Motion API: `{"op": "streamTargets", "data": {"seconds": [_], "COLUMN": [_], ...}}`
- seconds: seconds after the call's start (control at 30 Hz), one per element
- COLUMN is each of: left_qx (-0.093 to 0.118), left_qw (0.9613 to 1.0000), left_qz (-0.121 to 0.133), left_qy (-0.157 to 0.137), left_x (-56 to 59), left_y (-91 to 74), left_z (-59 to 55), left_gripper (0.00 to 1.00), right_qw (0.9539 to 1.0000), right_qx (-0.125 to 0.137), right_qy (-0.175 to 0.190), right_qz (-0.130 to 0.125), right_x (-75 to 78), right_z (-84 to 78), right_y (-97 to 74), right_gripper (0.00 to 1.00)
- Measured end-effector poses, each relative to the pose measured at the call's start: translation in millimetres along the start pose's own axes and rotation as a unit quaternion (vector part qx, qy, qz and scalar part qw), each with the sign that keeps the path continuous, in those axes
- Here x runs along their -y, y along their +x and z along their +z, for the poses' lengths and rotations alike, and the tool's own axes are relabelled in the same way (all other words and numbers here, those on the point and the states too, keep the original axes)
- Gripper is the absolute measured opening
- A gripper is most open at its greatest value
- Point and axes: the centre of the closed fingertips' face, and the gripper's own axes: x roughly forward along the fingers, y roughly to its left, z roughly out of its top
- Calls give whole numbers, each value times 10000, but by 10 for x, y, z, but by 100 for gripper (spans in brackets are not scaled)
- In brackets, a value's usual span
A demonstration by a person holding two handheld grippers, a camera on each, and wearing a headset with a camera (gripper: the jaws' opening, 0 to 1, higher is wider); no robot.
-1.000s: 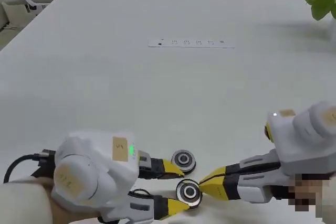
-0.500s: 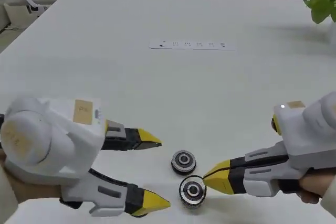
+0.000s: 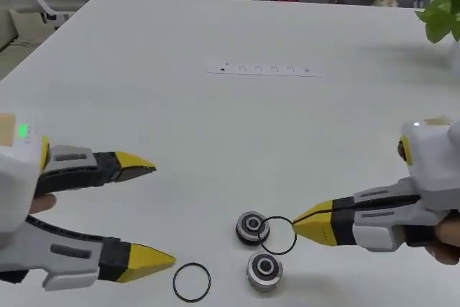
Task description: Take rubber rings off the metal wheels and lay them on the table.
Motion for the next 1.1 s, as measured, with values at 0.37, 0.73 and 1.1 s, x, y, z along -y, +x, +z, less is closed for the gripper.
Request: {"op": "streamTargets", "data": {"seconds": [0.37,0.73,1.1], "left_qx": [52,88,28], "left_qw": [9982,9970,9962], "left_qz": [517,617,624], "left_qy": [-299,-467,-614], "left_x": [-90,-15,72], "left_y": [-299,-346,-329], "left_z": [-138,-236,-357], "left_gripper": [71,82,98], "right_qw": [9997,9995,9993], "right_qx": [166,210,154], "right_qy": [135,139,9], "right_qz": [77,187,329], "right_x": [-97,-211,-319], "right_z": [196,336,420], "right_y": [-58,-18,110], "right_gripper": [0,0,0]}}
